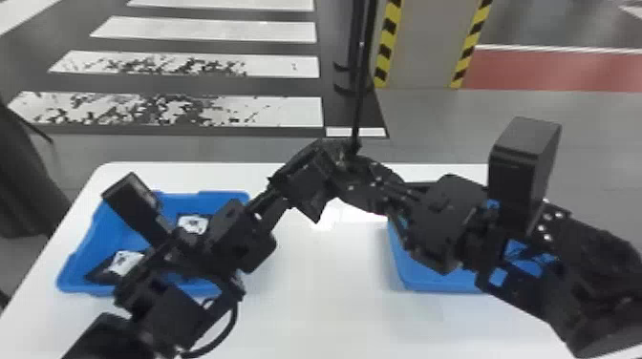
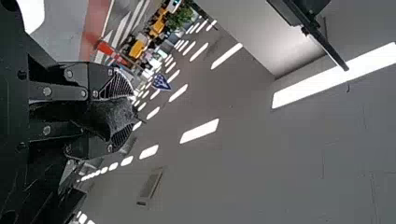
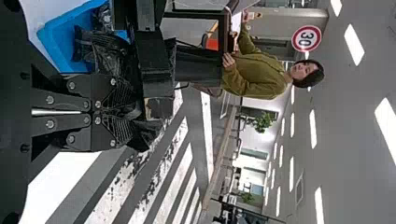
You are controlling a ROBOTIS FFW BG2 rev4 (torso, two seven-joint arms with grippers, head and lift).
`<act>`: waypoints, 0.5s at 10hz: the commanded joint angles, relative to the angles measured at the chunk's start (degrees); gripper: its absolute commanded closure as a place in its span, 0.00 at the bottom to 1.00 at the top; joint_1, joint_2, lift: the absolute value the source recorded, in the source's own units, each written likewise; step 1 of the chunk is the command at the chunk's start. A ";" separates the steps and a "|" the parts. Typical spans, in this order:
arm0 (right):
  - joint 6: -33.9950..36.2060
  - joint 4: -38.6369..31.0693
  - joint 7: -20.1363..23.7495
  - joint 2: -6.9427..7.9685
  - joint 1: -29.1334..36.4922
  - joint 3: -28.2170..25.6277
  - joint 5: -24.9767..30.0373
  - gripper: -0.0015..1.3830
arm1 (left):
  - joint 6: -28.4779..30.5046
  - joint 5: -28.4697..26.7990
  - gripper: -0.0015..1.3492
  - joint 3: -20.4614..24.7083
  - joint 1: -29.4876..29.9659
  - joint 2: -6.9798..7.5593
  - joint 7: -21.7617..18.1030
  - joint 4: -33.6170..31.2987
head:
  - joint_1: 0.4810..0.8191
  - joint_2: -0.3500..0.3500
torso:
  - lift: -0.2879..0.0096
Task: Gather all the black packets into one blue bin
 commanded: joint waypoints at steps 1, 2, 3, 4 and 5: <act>0.07 0.49 -0.01 0.00 -0.09 0.00 -0.38 0.93 | -2.89 -0.16 0.90 0.13 0.09 -0.09 0.07 0.45 | 0.60 0.44 | 0.60; 0.77 2.04 -0.10 0.18 0.05 -0.46 -3.46 0.71 | -4.16 -0.73 0.90 0.24 0.23 -0.09 -0.02 0.59 | 0.59 0.46 | 0.60; -1.76 4.01 -0.01 0.70 1.03 -2.63 -7.58 0.24 | -4.86 -1.30 0.90 1.27 0.23 -0.17 -0.02 0.59 | 0.59 0.47 | 0.60; -5.70 4.57 0.25 1.58 3.14 -5.95 -10.78 0.02 | -5.00 -2.56 0.90 3.33 0.94 -0.17 -0.11 0.73 | 0.60 0.49 | 0.60; -8.09 4.99 0.61 2.72 5.96 -9.72 -14.09 0.08 | -5.14 -3.82 0.90 6.18 2.20 -0.17 -0.46 0.59 | 0.60 0.49 | 0.60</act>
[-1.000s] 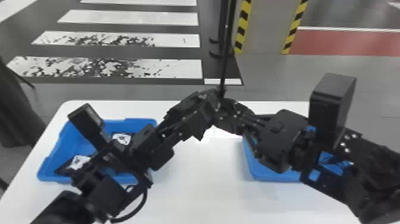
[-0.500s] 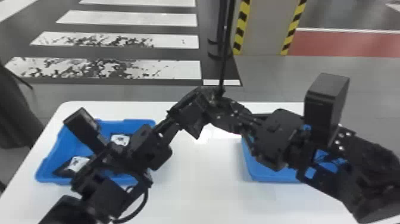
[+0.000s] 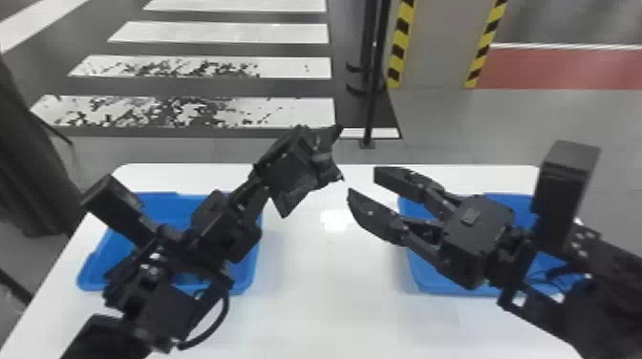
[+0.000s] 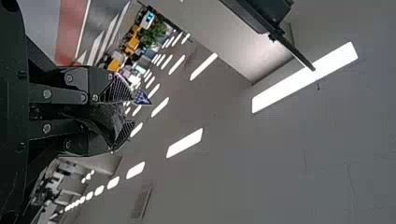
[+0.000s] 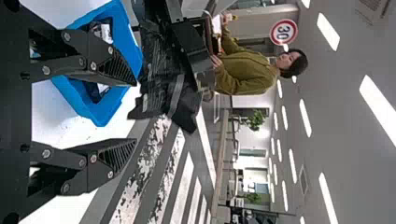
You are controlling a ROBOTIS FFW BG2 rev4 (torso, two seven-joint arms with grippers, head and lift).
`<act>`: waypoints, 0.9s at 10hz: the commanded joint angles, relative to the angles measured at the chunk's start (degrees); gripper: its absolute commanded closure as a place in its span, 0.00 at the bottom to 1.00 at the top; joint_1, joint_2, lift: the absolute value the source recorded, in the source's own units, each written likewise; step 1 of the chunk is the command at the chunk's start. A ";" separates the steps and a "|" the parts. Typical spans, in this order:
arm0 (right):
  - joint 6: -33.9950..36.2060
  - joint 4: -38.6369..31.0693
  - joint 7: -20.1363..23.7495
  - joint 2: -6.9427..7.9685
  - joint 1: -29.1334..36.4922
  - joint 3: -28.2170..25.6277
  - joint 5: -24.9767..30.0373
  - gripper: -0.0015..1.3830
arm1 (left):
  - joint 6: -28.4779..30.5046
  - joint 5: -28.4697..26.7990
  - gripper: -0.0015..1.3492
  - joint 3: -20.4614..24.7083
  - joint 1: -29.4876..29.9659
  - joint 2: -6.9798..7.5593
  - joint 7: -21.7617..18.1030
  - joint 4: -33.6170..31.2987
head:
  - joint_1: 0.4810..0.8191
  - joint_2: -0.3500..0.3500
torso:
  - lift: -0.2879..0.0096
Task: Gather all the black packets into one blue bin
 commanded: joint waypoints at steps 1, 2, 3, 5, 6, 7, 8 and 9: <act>-2.55 0.01 0.29 2.02 4.70 -6.15 -2.65 0.13 | -0.11 -3.45 0.90 5.37 2.07 0.00 -0.57 0.02 | 0.59 0.50 | 0.60; -3.11 -0.27 0.73 3.60 8.36 -9.81 -3.10 0.14 | 0.74 -7.11 0.90 9.94 3.62 0.00 -0.92 0.02 | 0.60 0.50 | 0.60; -4.80 0.85 1.00 5.18 12.29 -13.23 -3.90 0.15 | 1.72 -10.88 0.90 15.19 5.31 0.00 -1.27 0.44 | 0.63 0.50 | 0.60; -9.16 5.35 1.08 7.47 18.20 -17.92 -5.96 0.15 | 3.41 -19.56 0.90 25.48 7.14 0.00 -2.15 2.41 | 0.63 0.54 | 0.60; -10.84 7.74 1.08 7.82 19.61 -18.83 -6.42 0.15 | 4.11 -23.45 0.90 29.36 6.71 0.00 -2.50 4.24 | 0.63 0.58 | 0.60; -12.39 10.56 1.17 8.00 20.17 -19.29 -7.22 0.15 | 4.96 -26.53 0.90 31.53 5.17 0.18 -2.85 6.91 | 0.63 0.63 | 0.60; -15.63 12.95 1.17 8.35 21.01 -19.52 -8.36 0.15 | 5.94 -30.19 0.88 32.10 3.06 0.79 -3.03 9.44 | 0.63 0.69 | 0.60; -21.25 15.76 0.64 9.05 21.57 -20.20 -9.96 0.15 | 6.22 -32.81 0.74 32.10 1.51 1.06 -3.03 11.69 | 0.63 0.71 | 0.60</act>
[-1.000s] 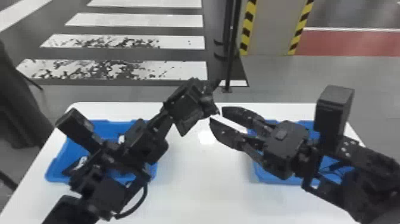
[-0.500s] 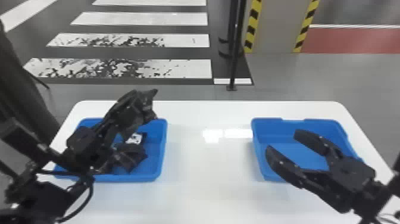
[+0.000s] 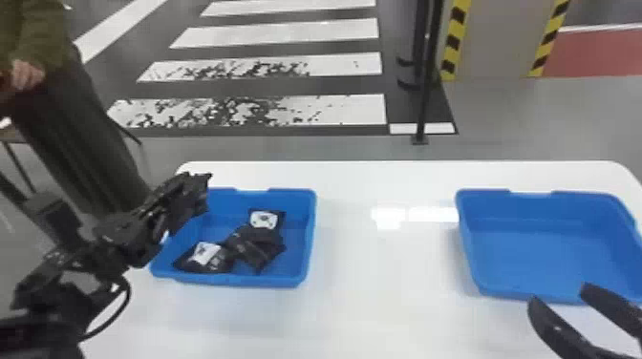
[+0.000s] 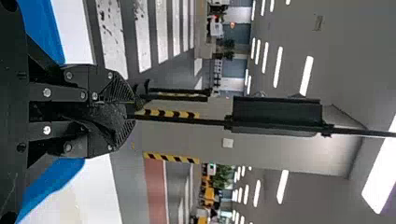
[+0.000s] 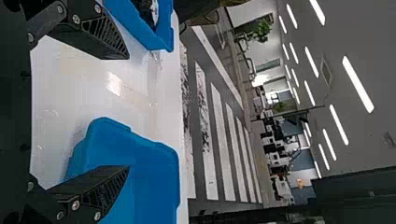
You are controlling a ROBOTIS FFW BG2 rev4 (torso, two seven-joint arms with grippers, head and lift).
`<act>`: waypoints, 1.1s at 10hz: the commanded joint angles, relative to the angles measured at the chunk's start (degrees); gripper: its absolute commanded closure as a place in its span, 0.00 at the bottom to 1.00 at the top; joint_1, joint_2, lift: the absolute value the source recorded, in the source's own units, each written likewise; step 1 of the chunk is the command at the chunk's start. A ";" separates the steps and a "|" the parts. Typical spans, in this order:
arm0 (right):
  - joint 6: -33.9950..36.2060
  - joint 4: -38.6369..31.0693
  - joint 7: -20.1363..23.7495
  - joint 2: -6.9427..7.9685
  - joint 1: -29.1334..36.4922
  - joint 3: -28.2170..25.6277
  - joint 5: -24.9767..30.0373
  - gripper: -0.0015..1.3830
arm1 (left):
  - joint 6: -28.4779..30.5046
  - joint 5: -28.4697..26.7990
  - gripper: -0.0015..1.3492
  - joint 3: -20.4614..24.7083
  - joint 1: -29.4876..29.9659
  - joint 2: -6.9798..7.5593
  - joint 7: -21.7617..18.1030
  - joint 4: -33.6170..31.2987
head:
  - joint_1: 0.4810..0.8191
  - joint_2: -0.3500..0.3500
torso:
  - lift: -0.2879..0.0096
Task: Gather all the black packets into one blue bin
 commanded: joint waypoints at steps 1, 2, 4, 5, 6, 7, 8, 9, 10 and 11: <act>-9.61 4.58 -1.88 1.06 1.44 -0.32 -4.58 0.15 | -0.16 -2.43 0.39 0.10 -1.65 0.18 0.52 3.40 | 0.63 0.72 | 0.60; -13.55 4.86 -4.25 2.29 3.27 -1.46 -4.92 0.15 | -0.02 -2.54 0.07 0.10 -2.07 0.00 0.79 4.52 | 0.63 0.72 | 0.60; -20.72 4.72 -8.56 3.57 7.06 -2.38 -5.50 0.15 | -4.94 -0.37 0.12 -1.27 -0.53 -0.35 0.79 4.24 | 0.63 0.67 | 0.60; -24.24 4.86 -9.96 3.57 8.47 -2.84 -5.95 0.15 | -8.45 1.68 0.16 -1.39 2.57 -1.41 0.79 1.57 | 0.63 0.64 | 0.60; -26.49 4.72 -11.02 3.57 9.88 -2.95 -6.18 0.15 | -10.99 3.28 0.16 -1.27 7.35 -3.08 1.49 -2.37 | 0.63 0.59 | 0.60; -29.16 4.86 -11.99 3.57 11.28 -2.95 -6.30 0.15 | -14.08 4.43 0.17 -1.27 13.12 -4.75 3.07 -6.87 | 0.63 0.54 | 0.60; -31.27 5.28 -12.95 3.57 11.99 -2.95 -6.30 0.15 | -18.02 4.77 0.17 -0.82 19.87 -6.50 5.18 -12.21 | 0.63 0.51 | 0.60; -34.08 6.55 -13.30 3.57 12.27 -2.95 -6.18 0.15 | -21.67 5.11 0.17 -0.82 27.32 -8.26 8.17 -17.13 | 0.63 0.49 | 0.60; -34.92 6.41 -13.74 3.57 13.39 -2.95 -5.61 0.15 | -23.08 4.88 0.18 -0.59 33.51 -10.46 10.98 -21.49 | 0.63 0.48 | 0.60; -35.63 6.13 -14.01 3.57 14.66 -2.95 -4.58 0.14 | -24.63 4.43 0.19 0.21 37.87 -12.74 11.86 -23.18 | 0.63 0.46 | 0.60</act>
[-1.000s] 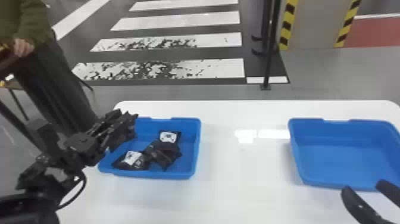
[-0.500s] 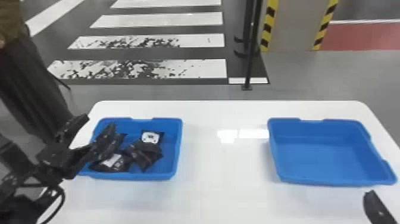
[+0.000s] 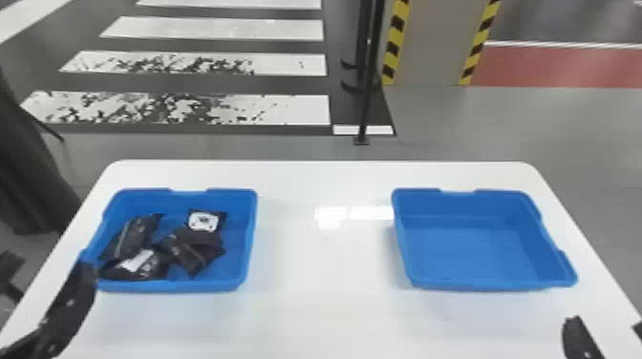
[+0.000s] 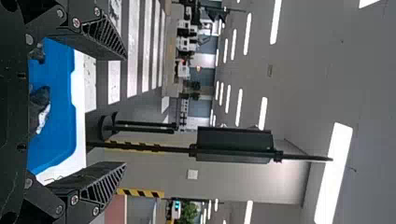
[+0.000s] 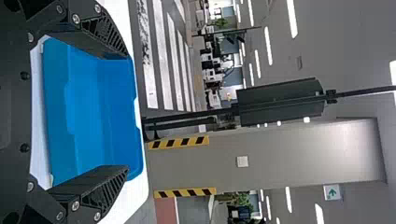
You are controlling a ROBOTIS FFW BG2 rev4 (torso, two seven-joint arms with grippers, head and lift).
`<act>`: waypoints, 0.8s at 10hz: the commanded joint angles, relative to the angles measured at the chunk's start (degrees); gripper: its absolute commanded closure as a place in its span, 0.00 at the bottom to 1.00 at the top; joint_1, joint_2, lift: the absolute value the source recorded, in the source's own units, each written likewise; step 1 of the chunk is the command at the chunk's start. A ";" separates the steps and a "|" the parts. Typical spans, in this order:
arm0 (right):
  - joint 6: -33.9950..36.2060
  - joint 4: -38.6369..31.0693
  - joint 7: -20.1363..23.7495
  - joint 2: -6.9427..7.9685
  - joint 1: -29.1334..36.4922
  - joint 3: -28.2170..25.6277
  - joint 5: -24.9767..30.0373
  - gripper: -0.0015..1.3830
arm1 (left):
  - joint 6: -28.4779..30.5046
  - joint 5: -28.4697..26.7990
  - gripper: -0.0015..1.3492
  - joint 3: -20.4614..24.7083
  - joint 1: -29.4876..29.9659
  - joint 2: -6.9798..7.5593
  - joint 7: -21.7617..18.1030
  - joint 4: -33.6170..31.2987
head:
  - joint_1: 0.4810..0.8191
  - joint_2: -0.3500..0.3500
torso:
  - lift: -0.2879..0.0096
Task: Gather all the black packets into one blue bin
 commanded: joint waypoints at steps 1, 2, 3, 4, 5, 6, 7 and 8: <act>-0.74 -0.18 -0.16 0.05 1.69 -0.11 2.18 0.14 | -1.03 -0.80 0.19 1.31 5.74 -2.36 -0.01 -1.82 | 0.63 0.46 | 0.60; -0.74 -1.02 -0.51 0.05 2.81 -0.34 3.78 0.14 | -1.45 -1.37 0.20 1.31 8.13 -2.53 0.08 -2.10 | 0.63 0.47 | 0.60; -0.74 -2.01 -1.13 0.05 3.51 -0.34 4.47 0.14 | -1.03 -2.17 0.20 1.66 9.68 -2.53 0.17 -2.10 | 0.63 0.47 | 0.60; -0.74 -2.85 -1.39 0.05 3.65 -0.57 5.38 0.14 | -0.46 -2.63 0.20 2.00 10.24 -2.89 0.61 -2.10 | 0.63 0.48 | 0.60; -0.74 -3.13 -1.48 0.05 3.65 -0.80 5.61 0.14 | -0.04 -3.66 0.20 2.46 9.82 -3.32 0.70 -2.10 | 0.63 0.49 | 0.60; -0.74 -3.27 -1.57 0.05 3.37 -0.80 5.61 0.14 | 0.94 -3.89 0.21 2.46 9.68 -3.15 0.61 -2.10 | 0.63 0.50 | 0.60; -0.74 -3.27 -1.57 0.05 3.09 -0.80 5.49 0.14 | 1.50 -3.77 0.21 2.00 9.68 -2.71 0.70 -2.10 | 0.63 0.50 | 0.60; -0.74 -3.27 -1.57 0.05 2.95 -0.80 5.49 0.14 | 1.93 -3.66 0.21 1.54 9.54 -2.36 0.61 -2.10 | 0.63 0.50 | 0.60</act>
